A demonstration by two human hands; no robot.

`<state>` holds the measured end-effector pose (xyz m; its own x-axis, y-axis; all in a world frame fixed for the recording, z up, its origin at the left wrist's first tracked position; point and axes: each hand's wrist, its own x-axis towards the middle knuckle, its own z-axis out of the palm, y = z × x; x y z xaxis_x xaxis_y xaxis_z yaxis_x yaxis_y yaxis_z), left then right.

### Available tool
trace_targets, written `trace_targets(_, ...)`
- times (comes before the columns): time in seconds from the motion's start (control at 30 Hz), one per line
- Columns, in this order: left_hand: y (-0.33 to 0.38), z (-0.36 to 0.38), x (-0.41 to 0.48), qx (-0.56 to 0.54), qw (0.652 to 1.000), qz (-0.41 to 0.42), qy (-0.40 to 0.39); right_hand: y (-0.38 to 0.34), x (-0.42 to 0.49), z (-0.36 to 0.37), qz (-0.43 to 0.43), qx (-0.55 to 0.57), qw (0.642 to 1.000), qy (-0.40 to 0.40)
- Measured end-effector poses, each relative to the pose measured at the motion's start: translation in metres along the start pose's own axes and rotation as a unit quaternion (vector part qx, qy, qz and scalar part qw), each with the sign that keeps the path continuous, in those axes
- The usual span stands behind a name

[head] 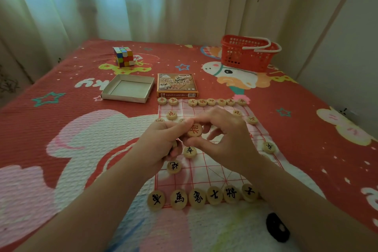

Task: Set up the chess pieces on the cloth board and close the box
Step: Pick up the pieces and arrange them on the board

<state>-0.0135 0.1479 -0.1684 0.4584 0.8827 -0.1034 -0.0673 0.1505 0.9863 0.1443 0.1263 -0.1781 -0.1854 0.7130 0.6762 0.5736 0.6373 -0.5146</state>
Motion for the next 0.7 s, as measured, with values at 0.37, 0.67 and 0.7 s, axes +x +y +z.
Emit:
trace_targets(0.37,0.000,0.005,-0.003,0.049,0.999,0.001,-0.018,-0.002,-0.002,-0.018,0.040,0.101,0.992,-0.057)
trace_targets(0.67,0.001,0.013,-0.003,-0.236,0.956,-0.171,-0.019,0.016,-0.021,-0.043,0.087,0.030,0.994,-0.055)
trace_targets(0.7,0.003,0.011,-0.002,-0.275,0.947,-0.164,-0.005,0.017,-0.020,-0.044,0.095,0.026,0.994,-0.053)
